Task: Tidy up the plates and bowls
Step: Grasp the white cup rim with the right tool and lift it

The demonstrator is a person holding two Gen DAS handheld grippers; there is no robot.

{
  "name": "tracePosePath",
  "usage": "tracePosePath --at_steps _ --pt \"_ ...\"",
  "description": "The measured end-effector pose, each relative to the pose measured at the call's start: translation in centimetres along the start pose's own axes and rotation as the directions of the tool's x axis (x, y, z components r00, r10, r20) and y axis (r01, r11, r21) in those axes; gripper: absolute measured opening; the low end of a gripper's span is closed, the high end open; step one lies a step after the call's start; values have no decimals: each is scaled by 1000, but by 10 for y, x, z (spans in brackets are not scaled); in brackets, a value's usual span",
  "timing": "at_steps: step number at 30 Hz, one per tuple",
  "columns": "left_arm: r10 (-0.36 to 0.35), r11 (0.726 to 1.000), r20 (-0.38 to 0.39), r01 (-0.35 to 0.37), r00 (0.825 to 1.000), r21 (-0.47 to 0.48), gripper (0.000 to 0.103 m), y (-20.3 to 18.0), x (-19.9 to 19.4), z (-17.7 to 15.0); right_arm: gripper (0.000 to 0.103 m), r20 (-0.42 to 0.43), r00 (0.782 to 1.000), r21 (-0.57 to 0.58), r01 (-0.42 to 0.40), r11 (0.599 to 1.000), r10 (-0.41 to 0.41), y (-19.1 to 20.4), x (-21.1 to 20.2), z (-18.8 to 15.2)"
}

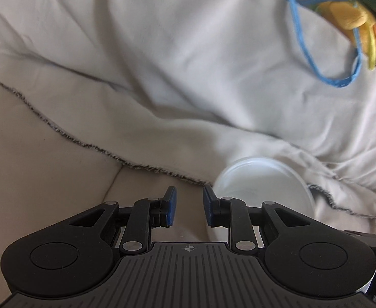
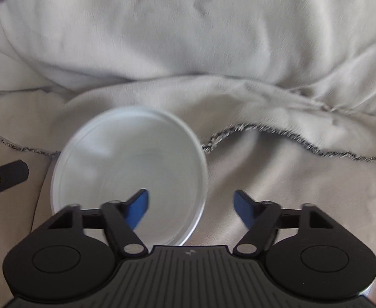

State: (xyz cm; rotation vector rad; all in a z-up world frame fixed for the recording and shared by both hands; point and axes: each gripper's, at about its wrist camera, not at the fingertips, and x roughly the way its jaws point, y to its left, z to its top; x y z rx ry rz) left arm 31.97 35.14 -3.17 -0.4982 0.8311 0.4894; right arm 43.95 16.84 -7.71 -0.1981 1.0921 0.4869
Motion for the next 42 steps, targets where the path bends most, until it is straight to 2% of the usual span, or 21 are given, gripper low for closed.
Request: tracePosePath --at_steps 1,4,9,11,13,14,17,18,21,22,25,29,31,32,34,35,38,42 --pt "-4 1000 -16 4 1000 1 26 1 5 0 42 -13 1000 0 -4 1000 4 1 3 -1" --pt "-61 998 -71 60 996 -13 26 1 18 -3 27 -43 999 4 -22 1000 22 -2 7 -3" --pt "-85 996 -71 85 994 1 27 -6 17 -7 26 -42 998 -17 -38 999 37 -2 -1 -7" --pt "-155 988 -106 154 982 -13 27 -8 19 -8 25 -40 998 -24 -51 998 50 -4 -5 -8" --pt "-213 977 -136 213 967 -14 37 -13 19 -10 25 -32 997 -35 -70 997 69 -4 -11 -11" --pt "-225 974 -139 227 964 -3 38 -15 17 -10 25 -24 997 -42 -76 996 75 -4 -14 -12" --pt "-274 962 -129 273 953 -29 35 -10 13 -7 25 3 999 -74 -52 996 52 -6 -27 -14" --pt "-267 963 -118 264 956 -44 35 -6 12 -6 25 5 999 -76 -50 996 51 -8 -29 -14" --pt "-162 986 -82 158 983 -57 35 3 16 -5 25 28 999 -68 -20 997 21 -14 -33 -12" --pt "-157 986 -89 151 984 -67 35 5 20 -5 27 45 999 -66 -8 998 11 -16 -34 -11" --pt "-215 973 -109 202 971 -113 35 8 31 -5 37 79 997 -20 -1 1000 3 -22 -31 -5" --pt "-280 958 -107 270 954 -99 33 -4 37 -8 37 79 997 43 17 999 -21 -26 -5 8" --pt "-315 949 -123 307 941 -77 27 -12 39 -10 33 63 998 81 9 997 -14 -31 9 13" --pt "-299 954 -121 294 947 -54 27 -18 37 -12 29 48 999 93 -9 996 5 -33 13 14" --pt "-233 972 -110 236 966 20 26 -33 31 -17 27 30 999 109 -43 993 40 -36 14 12" --pt "-214 974 -113 220 970 53 26 -40 28 -19 27 30 998 94 -49 994 46 -36 11 9" --pt "-207 969 -132 222 969 110 26 -55 22 -24 28 57 998 51 -23 998 20 -40 -8 0" --pt "-266 951 -157 285 951 116 25 -66 16 -28 28 77 997 47 -26 999 22 -58 -34 -9"
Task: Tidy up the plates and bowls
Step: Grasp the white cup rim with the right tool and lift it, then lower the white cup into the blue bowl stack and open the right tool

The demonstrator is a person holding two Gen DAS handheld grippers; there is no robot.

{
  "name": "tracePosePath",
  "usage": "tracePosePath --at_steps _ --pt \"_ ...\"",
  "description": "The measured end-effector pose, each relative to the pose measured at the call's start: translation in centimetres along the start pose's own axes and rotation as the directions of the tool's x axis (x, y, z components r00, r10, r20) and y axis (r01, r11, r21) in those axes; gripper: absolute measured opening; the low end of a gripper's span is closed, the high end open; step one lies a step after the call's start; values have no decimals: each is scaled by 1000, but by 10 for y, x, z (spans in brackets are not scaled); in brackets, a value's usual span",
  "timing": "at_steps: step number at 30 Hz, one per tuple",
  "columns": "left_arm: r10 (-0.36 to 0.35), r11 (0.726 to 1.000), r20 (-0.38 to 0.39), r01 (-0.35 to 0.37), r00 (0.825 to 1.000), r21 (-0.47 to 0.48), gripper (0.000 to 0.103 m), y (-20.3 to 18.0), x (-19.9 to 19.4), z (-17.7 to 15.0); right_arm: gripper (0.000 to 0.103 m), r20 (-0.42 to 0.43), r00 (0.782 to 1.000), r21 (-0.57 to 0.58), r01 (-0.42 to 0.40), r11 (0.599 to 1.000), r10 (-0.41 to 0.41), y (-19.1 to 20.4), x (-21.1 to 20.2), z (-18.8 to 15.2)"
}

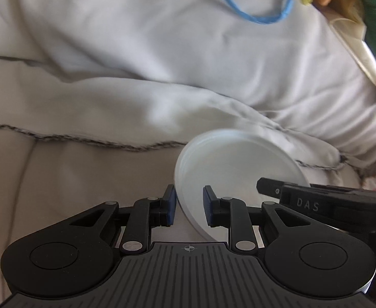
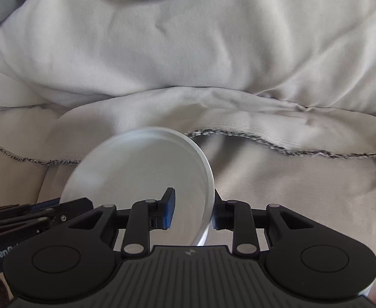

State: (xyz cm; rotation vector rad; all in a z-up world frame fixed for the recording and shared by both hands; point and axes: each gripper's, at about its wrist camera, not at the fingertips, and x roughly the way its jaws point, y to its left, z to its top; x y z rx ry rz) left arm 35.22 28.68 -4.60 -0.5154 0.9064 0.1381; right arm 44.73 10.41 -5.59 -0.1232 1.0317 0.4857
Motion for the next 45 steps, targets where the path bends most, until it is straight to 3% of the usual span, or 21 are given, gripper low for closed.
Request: tracePosePath --at_steps 6,11,17,22,30,34,39,43,45 --pt "-107 994 -5 106 994 -32 26 -11 9 -9 28 -51 999 43 16 999 -14 -30 1 -14" --pt "-167 984 28 165 986 70 26 -50 -5 -20 29 -38 998 143 -34 989 40 -68 -18 -33" --pt "-273 944 33 261 961 200 26 -97 3 -42 29 18 1000 144 19 989 -22 -118 -53 -58" --pt "-229 940 -95 245 969 238 26 -118 44 -62 29 -36 998 220 61 974 -54 -159 -43 -69" --pt "-214 952 -147 240 966 188 30 -111 68 -72 30 -90 995 291 -22 957 50 -174 -29 -88" --pt "-300 928 -36 301 953 220 32 -121 28 -68 29 -41 997 315 -47 948 63 -177 -46 -94" --pt "-505 840 69 472 860 266 34 -134 -71 -77 29 126 991 286 -88 954 54 -170 -138 -101" --pt "-518 833 86 480 851 275 34 -138 -115 -108 29 187 982 201 -62 978 24 -147 -201 -123" --pt "-505 851 96 476 858 222 34 -134 -124 -124 29 179 984 171 -46 984 15 -137 -214 -138"
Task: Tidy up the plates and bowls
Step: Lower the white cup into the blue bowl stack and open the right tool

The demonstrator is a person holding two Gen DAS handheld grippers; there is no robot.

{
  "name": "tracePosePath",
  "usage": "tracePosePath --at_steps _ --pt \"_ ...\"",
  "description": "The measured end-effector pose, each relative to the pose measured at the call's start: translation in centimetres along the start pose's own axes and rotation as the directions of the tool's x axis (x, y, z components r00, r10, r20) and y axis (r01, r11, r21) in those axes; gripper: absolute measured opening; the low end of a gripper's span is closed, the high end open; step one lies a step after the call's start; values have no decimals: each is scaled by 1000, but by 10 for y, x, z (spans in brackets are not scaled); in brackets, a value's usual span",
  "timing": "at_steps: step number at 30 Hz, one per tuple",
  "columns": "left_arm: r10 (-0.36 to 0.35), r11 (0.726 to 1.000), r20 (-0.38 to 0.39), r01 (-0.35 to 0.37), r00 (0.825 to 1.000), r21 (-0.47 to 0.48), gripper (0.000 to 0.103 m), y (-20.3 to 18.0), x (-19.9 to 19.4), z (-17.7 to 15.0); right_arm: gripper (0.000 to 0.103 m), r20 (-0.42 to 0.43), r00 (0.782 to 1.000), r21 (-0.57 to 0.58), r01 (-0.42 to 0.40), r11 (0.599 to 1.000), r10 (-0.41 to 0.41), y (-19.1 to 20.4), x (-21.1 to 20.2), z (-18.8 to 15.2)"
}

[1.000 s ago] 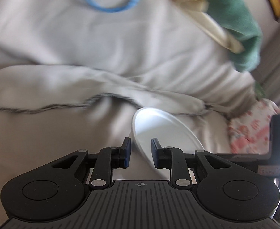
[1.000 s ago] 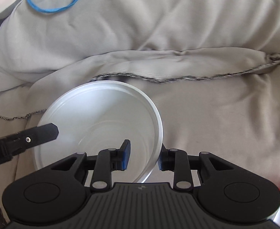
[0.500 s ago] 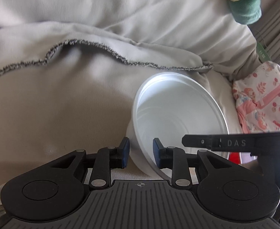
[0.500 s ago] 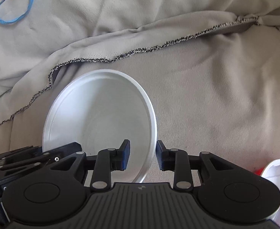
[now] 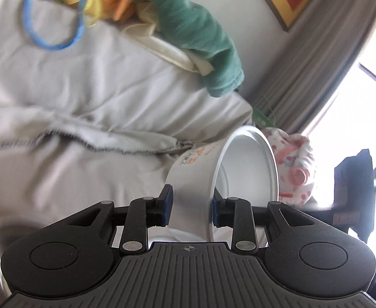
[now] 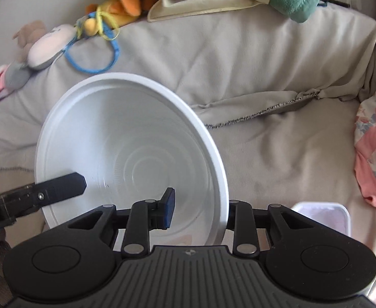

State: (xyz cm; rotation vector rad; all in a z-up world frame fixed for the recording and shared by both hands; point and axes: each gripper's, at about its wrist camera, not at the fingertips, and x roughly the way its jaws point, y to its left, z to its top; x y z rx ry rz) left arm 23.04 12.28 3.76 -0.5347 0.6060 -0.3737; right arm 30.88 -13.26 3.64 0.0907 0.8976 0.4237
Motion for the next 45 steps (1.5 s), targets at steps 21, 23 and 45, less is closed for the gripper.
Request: tracePosePath --at_steps 21,23,45 --pt "643 759 9 -635 766 -141 28 101 -106 -54 89 244 956 -317 236 919 -161 79 -39 -37" --pt "633 751 -24 -622 774 -222 28 128 -111 -62 89 134 987 -348 133 928 -91 106 -20 -23" --pt "357 841 -148 -386 922 -379 23 193 -78 -100 83 -387 894 -290 116 950 -227 184 204 -20"
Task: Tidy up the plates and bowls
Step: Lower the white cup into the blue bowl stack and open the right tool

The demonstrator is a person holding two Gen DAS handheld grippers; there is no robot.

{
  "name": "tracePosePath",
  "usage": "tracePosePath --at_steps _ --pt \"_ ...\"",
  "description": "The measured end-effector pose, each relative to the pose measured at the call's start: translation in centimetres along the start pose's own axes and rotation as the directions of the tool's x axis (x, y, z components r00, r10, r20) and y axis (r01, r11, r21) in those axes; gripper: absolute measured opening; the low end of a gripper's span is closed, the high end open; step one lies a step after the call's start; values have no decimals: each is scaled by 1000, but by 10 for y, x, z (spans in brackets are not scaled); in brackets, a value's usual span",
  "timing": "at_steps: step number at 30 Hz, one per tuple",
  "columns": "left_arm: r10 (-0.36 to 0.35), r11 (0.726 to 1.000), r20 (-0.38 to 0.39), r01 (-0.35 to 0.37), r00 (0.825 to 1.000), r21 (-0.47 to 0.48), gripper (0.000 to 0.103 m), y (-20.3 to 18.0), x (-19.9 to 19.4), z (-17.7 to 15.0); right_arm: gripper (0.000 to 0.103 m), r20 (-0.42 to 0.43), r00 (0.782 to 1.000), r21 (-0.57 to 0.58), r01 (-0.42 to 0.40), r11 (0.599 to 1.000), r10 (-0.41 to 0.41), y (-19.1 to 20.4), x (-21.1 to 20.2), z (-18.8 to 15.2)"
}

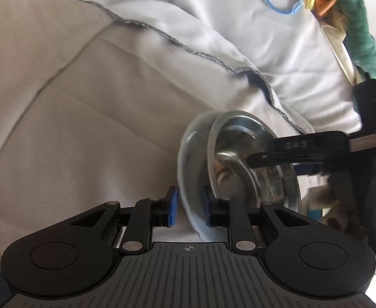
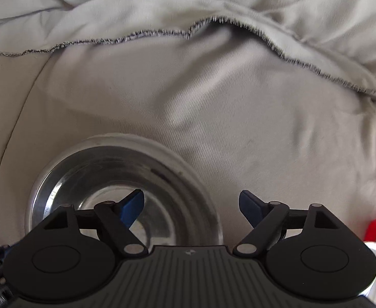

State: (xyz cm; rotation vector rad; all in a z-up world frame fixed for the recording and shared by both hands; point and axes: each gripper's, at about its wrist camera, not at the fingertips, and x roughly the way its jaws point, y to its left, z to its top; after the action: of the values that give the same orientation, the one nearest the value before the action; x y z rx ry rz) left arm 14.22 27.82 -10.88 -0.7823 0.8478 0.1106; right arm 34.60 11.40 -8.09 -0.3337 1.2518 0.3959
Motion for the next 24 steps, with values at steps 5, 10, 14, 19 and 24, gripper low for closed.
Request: tracePosePath --at_steps 5,10,14,19,24 --pt "-34 998 25 35 999 -48 22 11 4 5 85 -43 996 62 -71 996 73 2 6 -12" --pt "-56 994 73 63 996 -87 23 24 5 10 84 -38 986 109 -159 981 164 -3 -1 -18" --pt "-2 1000 199 8 980 -30 24 16 -11 7 78 58 986 66 -162 985 158 -5 -16 -22" --pt "-32 999 321 22 946 36 24 -14 -48 -2 85 401 906 -76 -110 991 132 -25 -107 -60" --pt "-252 961 159 227 954 159 24 -78 -41 -7 86 556 825 16 -134 991 103 -102 -162 -106"
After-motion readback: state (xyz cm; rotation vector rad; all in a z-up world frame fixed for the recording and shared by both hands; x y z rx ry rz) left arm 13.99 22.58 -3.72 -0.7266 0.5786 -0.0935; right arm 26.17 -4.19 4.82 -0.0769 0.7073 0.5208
